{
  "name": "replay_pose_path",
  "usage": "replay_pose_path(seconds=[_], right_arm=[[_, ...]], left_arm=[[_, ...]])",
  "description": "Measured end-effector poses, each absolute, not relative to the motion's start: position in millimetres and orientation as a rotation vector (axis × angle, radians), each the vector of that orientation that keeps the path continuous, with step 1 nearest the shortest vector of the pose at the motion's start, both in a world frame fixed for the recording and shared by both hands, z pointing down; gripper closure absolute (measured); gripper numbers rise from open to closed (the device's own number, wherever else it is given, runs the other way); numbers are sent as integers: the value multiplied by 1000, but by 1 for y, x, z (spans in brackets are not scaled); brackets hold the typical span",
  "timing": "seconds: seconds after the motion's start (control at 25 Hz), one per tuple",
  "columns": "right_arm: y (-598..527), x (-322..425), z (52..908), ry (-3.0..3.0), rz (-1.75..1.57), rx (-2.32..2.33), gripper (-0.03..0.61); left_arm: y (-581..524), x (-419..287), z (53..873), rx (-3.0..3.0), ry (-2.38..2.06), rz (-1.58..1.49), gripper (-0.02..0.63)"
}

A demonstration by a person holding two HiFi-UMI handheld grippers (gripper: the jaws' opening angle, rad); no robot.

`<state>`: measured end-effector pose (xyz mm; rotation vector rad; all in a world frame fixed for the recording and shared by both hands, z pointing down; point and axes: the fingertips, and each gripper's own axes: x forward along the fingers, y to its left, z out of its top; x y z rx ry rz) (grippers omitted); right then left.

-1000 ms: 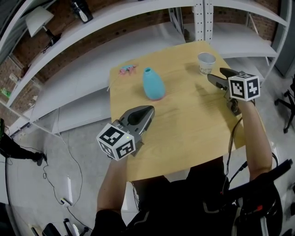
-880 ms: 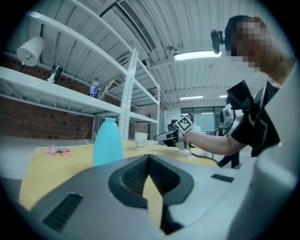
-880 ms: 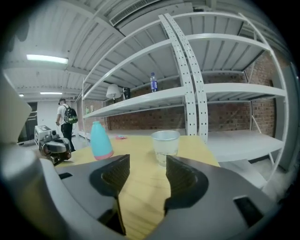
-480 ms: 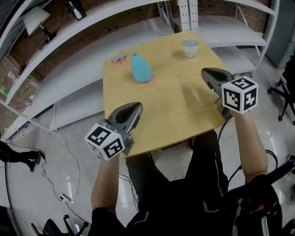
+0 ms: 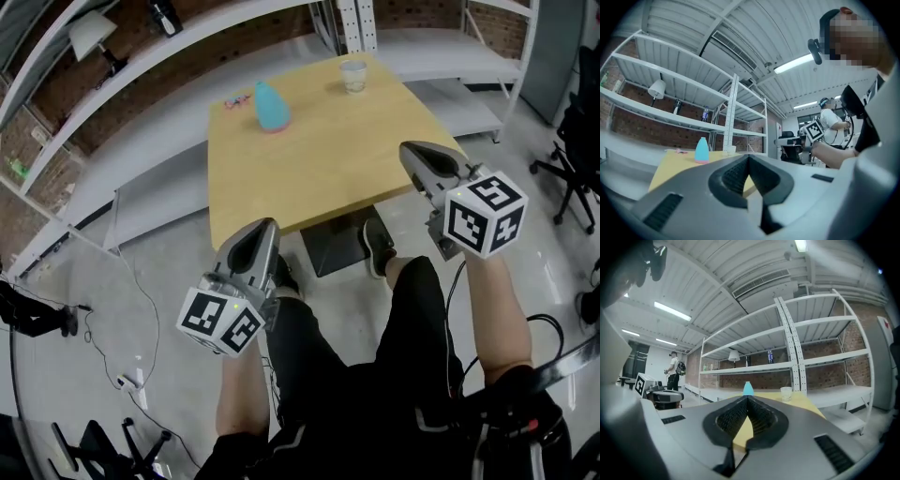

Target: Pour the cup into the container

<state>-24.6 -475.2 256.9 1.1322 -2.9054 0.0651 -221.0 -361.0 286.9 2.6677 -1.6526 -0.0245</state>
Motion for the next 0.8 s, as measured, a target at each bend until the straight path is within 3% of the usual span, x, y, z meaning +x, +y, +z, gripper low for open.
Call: replay_pose_path(seconds=[0.8], right_arm=[[-136, 115, 265, -2937, 59, 1139, 577]], left_arm=[[-55, -69, 290, 2628, -1691, -6, 612]])
